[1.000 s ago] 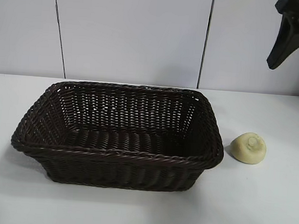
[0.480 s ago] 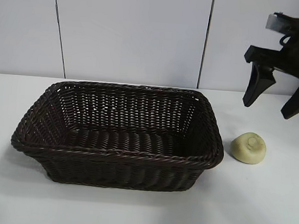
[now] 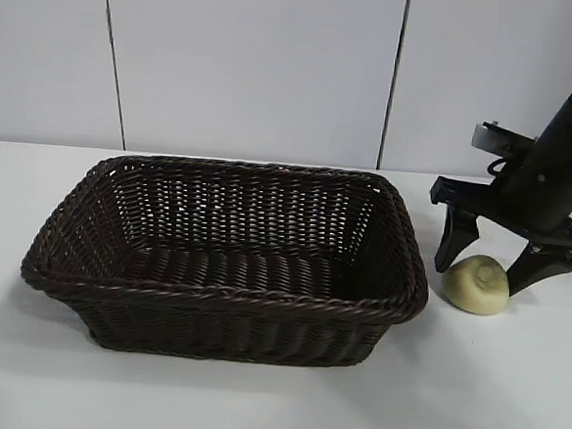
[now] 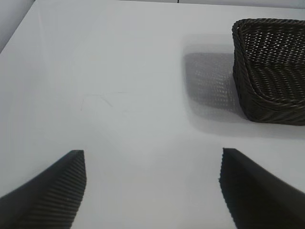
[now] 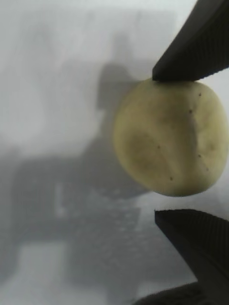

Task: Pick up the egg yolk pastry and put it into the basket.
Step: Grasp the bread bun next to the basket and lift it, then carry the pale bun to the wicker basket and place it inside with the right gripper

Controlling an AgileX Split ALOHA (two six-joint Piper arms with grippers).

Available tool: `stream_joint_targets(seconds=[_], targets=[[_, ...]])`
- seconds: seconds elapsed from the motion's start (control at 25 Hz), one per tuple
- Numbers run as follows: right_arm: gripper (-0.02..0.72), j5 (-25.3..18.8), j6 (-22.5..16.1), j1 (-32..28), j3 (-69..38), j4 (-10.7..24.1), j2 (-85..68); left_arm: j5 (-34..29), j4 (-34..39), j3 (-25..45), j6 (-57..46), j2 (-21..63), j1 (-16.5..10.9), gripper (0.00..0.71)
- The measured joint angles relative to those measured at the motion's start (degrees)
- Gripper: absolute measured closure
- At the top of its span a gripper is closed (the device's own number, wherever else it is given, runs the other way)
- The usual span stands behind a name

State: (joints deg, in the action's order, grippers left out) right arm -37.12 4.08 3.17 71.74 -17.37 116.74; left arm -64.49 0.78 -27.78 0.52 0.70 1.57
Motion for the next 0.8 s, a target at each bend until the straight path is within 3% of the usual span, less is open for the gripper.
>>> stream_joint_targets(seconds=[0.08,0.16,0.32,0.6,0.8], targets=[[0.592,-0.3,0.0,0.0,0.1,-0.2,0.0,0.0,0.0,0.0,0.0,0.0,0.0,0.145],[0.64,-0.8,0.0,0.0,0.3,-0.2,-0.5,0.0,0.0,0.0,0.0,0.0,0.0,0.145],[0.662,-4.2,0.0,0.0,1.5,-0.2,-3.5,0.0,0.0,0.0,0.0,0.0,0.0,0.145],[0.669,-15.4,0.2,0.0,8.5,0.0,-13.9,0.0,0.0,0.0,0.0,0.0,0.0,0.145],[0.671,-17.0,0.2,0.0,9.6,0.0,-17.3,0.0,0.0,0.0,0.0,0.0,0.0,0.145]])
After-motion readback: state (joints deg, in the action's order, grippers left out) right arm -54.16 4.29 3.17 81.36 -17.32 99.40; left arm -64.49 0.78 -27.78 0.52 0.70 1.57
